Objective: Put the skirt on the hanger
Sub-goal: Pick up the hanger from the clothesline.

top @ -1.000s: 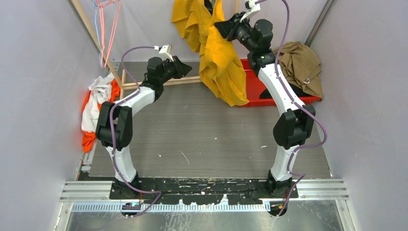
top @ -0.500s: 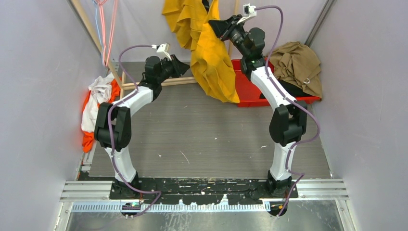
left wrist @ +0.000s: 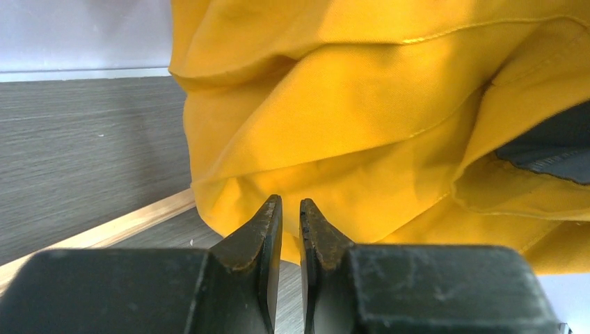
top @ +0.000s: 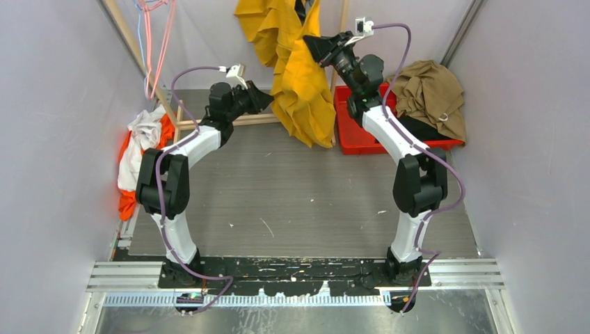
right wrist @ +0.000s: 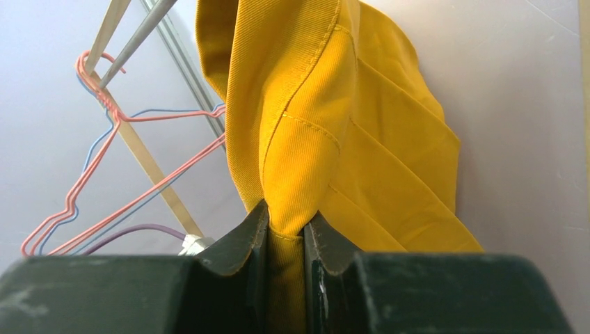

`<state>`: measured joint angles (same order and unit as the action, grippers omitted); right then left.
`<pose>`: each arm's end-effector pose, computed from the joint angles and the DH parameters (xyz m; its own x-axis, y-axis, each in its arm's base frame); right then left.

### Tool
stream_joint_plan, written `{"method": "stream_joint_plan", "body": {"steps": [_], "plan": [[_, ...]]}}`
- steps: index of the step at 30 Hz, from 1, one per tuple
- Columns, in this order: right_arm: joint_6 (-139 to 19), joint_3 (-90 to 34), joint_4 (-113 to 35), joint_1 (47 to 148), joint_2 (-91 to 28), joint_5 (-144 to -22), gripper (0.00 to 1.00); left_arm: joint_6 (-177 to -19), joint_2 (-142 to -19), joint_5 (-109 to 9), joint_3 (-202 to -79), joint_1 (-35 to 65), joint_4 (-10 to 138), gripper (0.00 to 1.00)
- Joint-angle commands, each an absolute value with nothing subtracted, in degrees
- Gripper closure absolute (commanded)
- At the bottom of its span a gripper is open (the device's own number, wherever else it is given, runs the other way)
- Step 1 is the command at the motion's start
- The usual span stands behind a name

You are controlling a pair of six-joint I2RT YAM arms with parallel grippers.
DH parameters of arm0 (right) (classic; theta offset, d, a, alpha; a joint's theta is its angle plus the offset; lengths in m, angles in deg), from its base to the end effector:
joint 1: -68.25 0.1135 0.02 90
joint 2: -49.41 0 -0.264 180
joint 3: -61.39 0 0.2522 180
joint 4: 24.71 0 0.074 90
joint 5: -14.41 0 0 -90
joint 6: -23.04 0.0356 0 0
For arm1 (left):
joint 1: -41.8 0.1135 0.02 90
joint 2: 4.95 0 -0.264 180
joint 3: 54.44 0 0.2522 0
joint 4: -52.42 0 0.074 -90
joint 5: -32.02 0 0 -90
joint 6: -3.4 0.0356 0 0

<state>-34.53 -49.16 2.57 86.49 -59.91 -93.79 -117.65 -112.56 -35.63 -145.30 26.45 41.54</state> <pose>0.4279 0.1527 0.4195 0.0834 0.5639 -0.8216 -0.7141 0.6089 0.3454 0.4282 -0.1316 0.2815 -0.3989 -0.3852 -0.8322 0.4714 0.6923 -0.5464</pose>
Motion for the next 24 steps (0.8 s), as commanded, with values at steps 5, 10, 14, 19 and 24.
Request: {"method": "stream_joint_plan", "body": {"steps": [5, 10, 14, 19, 24], "plan": [[-35.4, -44.1, 17.3, 87.0, -46.4, -91.4, 0.99, -117.3, -108.1, -34.7, -144.2, 26.9, 38.5, 0.84], [-35.6, -46.2, 16.7, 87.0, -46.7, -91.6, 0.99, -117.5, -107.5, -34.7, -143.7, 26.8, 38.4, 0.84], [-35.5, -45.8, 16.3, 87.2, -46.0, -91.9, 0.99, -117.3, -107.1, -34.8, -143.2, 26.8, 38.5, 0.84], [-36.4, -41.1, 14.2, 87.9, -42.3, -93.5, 0.99, -116.9, -106.5, -34.9, -142.8, 26.8, 39.0, 0.84], [-37.9, -36.0, 3.2, 87.9, -33.5, -97.4, 0.99, -116.5, -104.9, -34.8, -142.9, 26.9, 41.5, 0.84]]}}
